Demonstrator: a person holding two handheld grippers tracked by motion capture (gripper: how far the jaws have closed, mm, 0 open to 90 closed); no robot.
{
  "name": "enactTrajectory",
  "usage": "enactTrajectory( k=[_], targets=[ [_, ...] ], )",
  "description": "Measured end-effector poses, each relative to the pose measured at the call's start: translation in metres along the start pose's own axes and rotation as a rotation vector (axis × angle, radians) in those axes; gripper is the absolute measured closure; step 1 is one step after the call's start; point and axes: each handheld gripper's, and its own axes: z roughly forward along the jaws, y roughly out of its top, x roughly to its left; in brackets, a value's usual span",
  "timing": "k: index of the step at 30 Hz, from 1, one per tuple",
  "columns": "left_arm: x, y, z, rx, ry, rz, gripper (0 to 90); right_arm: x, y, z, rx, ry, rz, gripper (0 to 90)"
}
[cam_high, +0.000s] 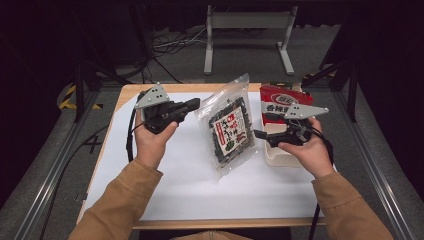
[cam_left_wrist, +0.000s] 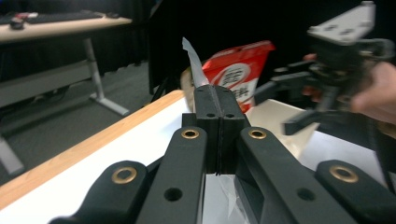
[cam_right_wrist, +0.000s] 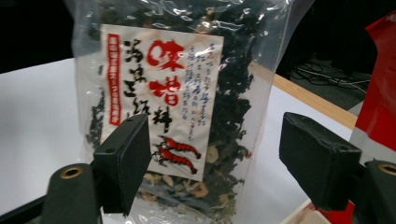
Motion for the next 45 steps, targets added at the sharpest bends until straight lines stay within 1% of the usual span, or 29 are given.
enactTrajectory(
  k=[4, 7, 11, 12, 16, 19, 20, 22, 25, 26, 27, 28, 29, 30, 31, 32, 33, 35, 39, 41, 43, 45],
  targets=[
    [-0.014, 0.004, -0.005, -0.009, -0.033, 0.038, 90.0, -0.006, 0.003, 0.005, 0.009, 0.006, -0.009, 23.0],
    [-0.024, 0.005, -0.008, -0.014, -0.056, 0.053, 90.0, -0.010, 0.004, 0.008, 0.011, 0.012, -0.012, 22.4],
    [-0.036, 0.005, -0.009, -0.017, -0.091, 0.075, 90.0, -0.016, 0.007, 0.011, 0.010, 0.046, -0.023, 21.0],
    [-0.037, 0.005, -0.009, -0.018, -0.092, 0.077, 90.0, -0.017, 0.008, 0.012, 0.009, 0.061, -0.030, 20.5],
    [-0.041, 0.005, -0.011, -0.027, -0.107, 0.080, 90.0, -0.016, 0.011, 0.014, 0.004, 0.114, -0.047, 18.6],
    [-0.044, 0.005, -0.013, -0.027, -0.112, 0.094, 90.0, -0.015, 0.013, 0.017, 0.003, 0.147, -0.072, 18.6],
    [-0.045, 0.005, -0.014, -0.030, -0.114, 0.089, 90.0, -0.015, 0.013, 0.018, 0.003, 0.160, -0.071, 18.6],
    [-0.046, 0.005, -0.016, -0.034, -0.121, 0.093, 90.0, -0.015, 0.014, 0.021, 0.001, 0.185, -0.077, 18.6],
    [-0.045, 0.005, -0.017, -0.036, -0.119, 0.086, 90.0, -0.013, 0.016, 0.025, -0.028, 0.235, -0.122, 21.2],
    [-0.044, 0.005, -0.017, -0.036, -0.121, 0.087, 90.0, -0.012, 0.017, 0.027, -0.024, 0.256, -0.134, 21.3],
    [-0.043, 0.004, -0.018, -0.040, -0.119, 0.080, 90.0, -0.010, 0.017, 0.027, -0.021, 0.265, -0.149, 21.6],
    [-0.043, 0.004, -0.019, -0.041, -0.117, 0.081, 90.0, -0.009, 0.018, 0.028, -0.012, 0.271, -0.169, 22.2],
    [-0.042, 0.004, -0.019, -0.044, -0.117, 0.074, 90.0, -0.008, 0.019, 0.028, -0.008, 0.273, -0.174, 23.3],
    [-0.042, 0.004, -0.020, -0.046, -0.113, 0.074, 90.0, -0.008, 0.019, 0.027, -0.006, 0.277, -0.168, 25.7],
    [-0.041, 0.004, -0.021, -0.045, -0.113, 0.075, 90.0, -0.007, 0.019, 0.027, -0.006, 0.283, -0.153, 29.4],
    [-0.041, 0.004, -0.022, -0.050, -0.111, 0.075, 90.0, -0.007, 0.019, 0.025, 0.001, 0.288, -0.127, 34.0],
    [-0.040, 0.004, -0.024, -0.053, -0.108, 0.073, 90.0, -0.007, 0.020, 0.023, 0.005, 0.299, -0.119, 38.7],
    [-0.039, 0.005, -0.027, -0.063, -0.099, 0.070, 90.0, -0.006, 0.022, 0.019, 0.030, 0.316, -0.135, 48.8],
    [-0.035, 0.007, -0.033, -0.076, -0.092, 0.057, 90.0, -0.001, 0.023, 0.012, 0.051, 0.367, -0.137, 66.1],
    [-0.034, 0.007, -0.035, -0.083, -0.090, 0.054, 90.0, 0.003, 0.023, 0.010, 0.062, 0.394, -0.157, 69.8],
    [-0.034, 0.008, -0.036, -0.082, -0.088, 0.050, 90.0, 0.007, 0.024, 0.008, 0.064, 0.401, -0.181, 71.3],
    [-0.033, 0.008, -0.038, -0.092, -0.086, 0.046, 90.0, 0.010, 0.025, 0.006, 0.062, 0.410, -0.185, 72.4]
  ],
)
